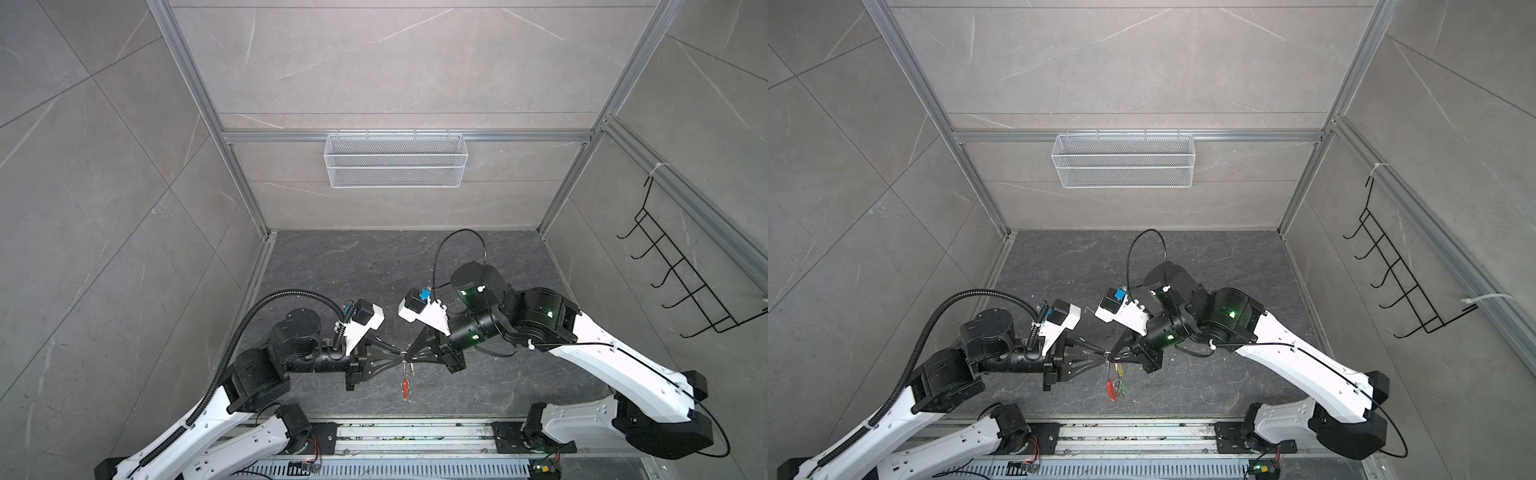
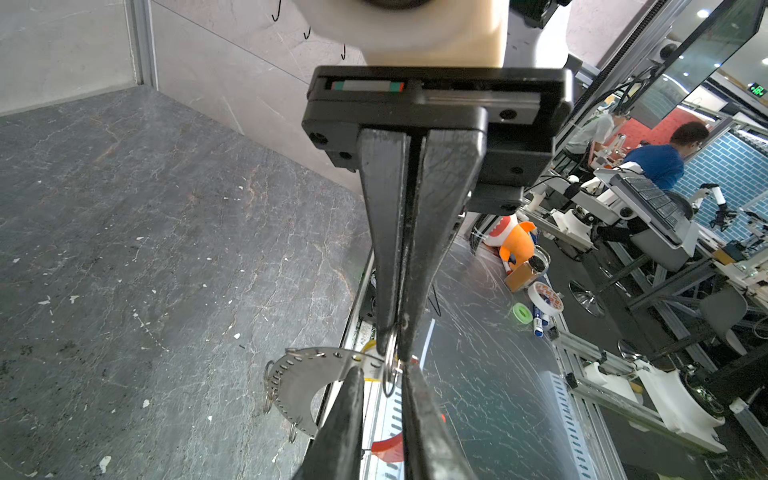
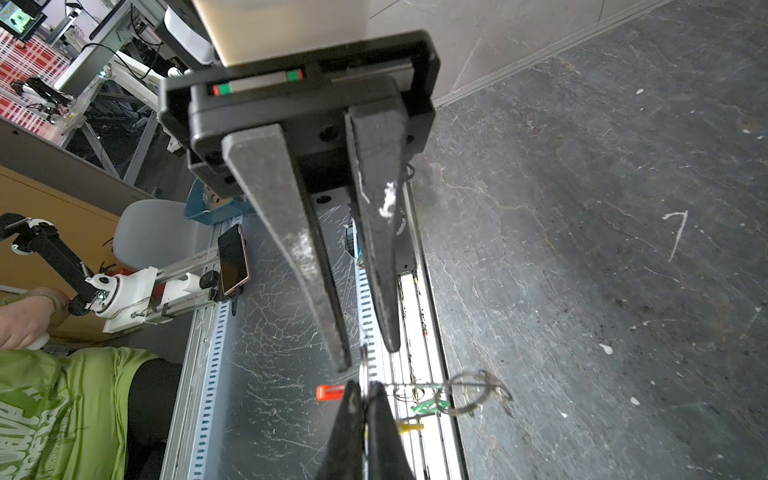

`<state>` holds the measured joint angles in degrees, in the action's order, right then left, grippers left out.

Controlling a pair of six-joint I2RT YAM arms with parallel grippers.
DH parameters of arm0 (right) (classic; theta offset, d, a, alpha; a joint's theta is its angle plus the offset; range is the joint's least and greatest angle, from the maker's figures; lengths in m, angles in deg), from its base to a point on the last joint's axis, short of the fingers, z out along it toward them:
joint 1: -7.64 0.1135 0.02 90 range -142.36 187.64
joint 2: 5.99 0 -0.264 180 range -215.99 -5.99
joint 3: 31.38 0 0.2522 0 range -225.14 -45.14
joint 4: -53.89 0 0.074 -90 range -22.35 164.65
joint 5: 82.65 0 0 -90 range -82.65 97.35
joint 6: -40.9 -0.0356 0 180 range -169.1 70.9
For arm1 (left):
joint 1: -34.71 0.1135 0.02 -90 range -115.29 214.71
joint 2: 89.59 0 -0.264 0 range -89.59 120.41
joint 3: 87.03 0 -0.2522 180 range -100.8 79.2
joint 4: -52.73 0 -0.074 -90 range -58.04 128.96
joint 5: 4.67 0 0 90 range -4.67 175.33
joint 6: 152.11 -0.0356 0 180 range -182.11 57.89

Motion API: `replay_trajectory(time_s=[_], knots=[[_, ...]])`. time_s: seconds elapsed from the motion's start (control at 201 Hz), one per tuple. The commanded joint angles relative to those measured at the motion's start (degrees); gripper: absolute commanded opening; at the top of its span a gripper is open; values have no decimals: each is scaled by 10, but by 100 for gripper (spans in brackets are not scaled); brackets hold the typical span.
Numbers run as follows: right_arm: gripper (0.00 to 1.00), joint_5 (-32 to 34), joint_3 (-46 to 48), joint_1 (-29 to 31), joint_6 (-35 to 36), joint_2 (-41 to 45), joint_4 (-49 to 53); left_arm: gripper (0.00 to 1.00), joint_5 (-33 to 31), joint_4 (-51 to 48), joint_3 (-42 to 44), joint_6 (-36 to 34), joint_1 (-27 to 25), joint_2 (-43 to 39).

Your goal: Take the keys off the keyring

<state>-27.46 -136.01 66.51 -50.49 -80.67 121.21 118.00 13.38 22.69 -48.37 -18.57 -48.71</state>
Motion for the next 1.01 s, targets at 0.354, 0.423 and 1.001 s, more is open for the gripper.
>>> replay_trajectory(time_s=[0.354, 0.423, 1.001], knots=[[0, -4, -21, -2, 10, -12, 12, 15, 37, 21, -23, -8, -2, 17], [0, -4, -22, -2, 9, -14, 13, 13, 36, 23, -23, -8, -2, 17], [44, 38, 75, 0, -25, 77, -125, 0, -8, 147, 47, 10, -2, -50]])
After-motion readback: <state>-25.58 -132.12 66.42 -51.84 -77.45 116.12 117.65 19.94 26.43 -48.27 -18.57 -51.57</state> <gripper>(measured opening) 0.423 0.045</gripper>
